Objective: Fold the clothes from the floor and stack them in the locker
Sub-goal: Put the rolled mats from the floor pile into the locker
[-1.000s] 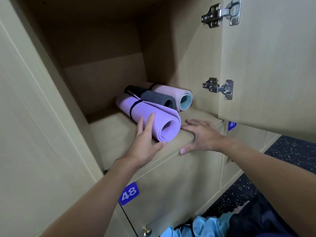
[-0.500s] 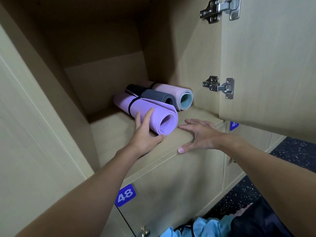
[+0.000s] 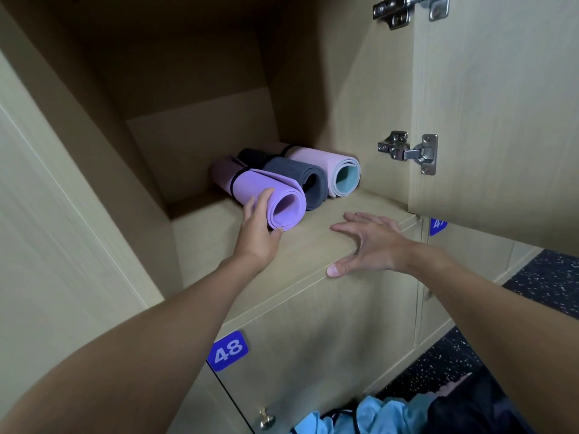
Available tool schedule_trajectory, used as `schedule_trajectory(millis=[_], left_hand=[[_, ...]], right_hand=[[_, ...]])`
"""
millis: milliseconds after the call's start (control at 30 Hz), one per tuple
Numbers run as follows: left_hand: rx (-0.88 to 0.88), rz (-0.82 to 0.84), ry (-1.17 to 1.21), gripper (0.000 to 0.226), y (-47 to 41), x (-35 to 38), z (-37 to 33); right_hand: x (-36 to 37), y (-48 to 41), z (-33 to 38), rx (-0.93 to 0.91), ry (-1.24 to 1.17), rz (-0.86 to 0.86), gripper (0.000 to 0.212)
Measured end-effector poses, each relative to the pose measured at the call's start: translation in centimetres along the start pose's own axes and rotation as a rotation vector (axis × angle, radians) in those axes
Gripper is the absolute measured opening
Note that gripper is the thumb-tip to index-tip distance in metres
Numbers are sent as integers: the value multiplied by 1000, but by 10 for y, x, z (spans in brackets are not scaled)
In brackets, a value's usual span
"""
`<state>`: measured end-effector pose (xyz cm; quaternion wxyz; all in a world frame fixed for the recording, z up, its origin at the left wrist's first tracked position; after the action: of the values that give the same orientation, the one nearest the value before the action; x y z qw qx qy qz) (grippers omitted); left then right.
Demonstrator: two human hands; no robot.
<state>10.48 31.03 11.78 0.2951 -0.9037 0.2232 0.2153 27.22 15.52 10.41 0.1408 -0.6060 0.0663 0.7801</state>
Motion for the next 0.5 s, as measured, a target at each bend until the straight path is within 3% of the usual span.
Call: schedule_trajectory(millis=[200, 500], left_hand=[[-63, -82, -37, 77, -14, -2, 11], [-92, -47, -38, 80, -9, -2, 6]], right_hand=[[1, -1, -1, -4, -38, -16, 102], [1, -1, -1, 15, -27, -35, 100]])
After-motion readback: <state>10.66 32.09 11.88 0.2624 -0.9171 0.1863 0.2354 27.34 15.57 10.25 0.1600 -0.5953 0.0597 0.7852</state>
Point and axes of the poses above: each hand's wrist, its own y-axis away from the middle knuckle, its own x-axis out of the palm, z = x × y, the point moved 3 cm from there along -y, towards the middle knuckle, and after that the axes turned 12 degrees about y, right-handed, at the moved point
